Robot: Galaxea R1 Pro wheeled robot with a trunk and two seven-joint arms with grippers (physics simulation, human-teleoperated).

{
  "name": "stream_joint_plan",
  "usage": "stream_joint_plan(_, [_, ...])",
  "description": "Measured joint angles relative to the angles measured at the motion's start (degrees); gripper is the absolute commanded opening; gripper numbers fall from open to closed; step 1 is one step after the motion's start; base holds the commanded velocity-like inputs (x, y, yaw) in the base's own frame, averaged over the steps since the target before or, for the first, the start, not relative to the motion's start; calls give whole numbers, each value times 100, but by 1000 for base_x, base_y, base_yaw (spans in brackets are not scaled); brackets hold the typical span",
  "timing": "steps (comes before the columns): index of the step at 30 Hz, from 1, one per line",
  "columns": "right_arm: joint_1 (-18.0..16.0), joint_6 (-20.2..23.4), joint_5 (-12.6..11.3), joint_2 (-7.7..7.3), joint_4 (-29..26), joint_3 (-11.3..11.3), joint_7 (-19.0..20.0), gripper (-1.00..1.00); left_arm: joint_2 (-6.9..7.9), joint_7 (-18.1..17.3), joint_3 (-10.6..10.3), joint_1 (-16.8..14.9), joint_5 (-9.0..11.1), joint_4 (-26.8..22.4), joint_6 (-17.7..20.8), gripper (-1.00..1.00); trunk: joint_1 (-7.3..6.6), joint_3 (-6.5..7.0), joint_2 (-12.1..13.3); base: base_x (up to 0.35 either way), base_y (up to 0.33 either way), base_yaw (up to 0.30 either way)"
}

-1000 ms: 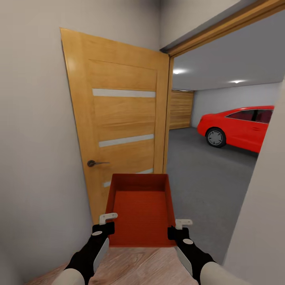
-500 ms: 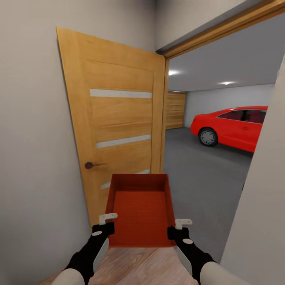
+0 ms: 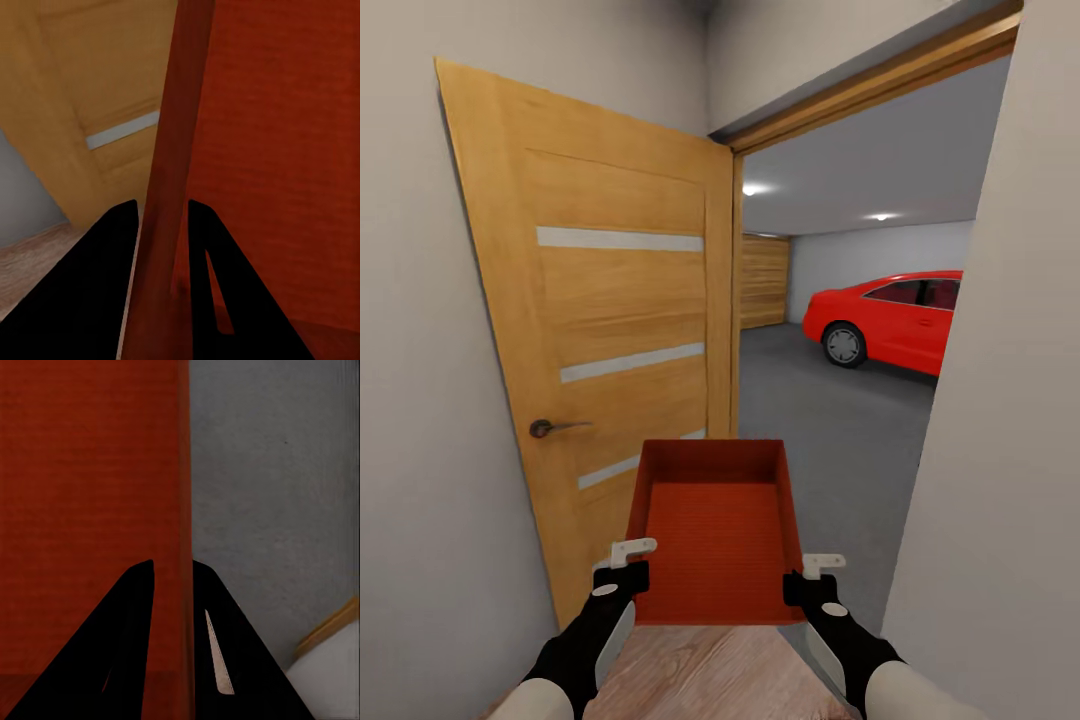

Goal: Move the two storage containers from the living room to the garage. In the garage, place one container on the floor and stack the other container on top of it (either order is fine).

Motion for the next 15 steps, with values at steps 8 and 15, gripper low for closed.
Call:
stream_joint_plan(8, [-1,1,-2,-4,1,2,4,-100,-4,2,4,1,-7,-3,2,-100,0,21,0,0,0,-158])
stream_joint_plan(15, [0,-15,-24,-22,4,11,20,-100,-26,4,17,1,-49,-9,4,-100,0,22,0,0,0,-8])
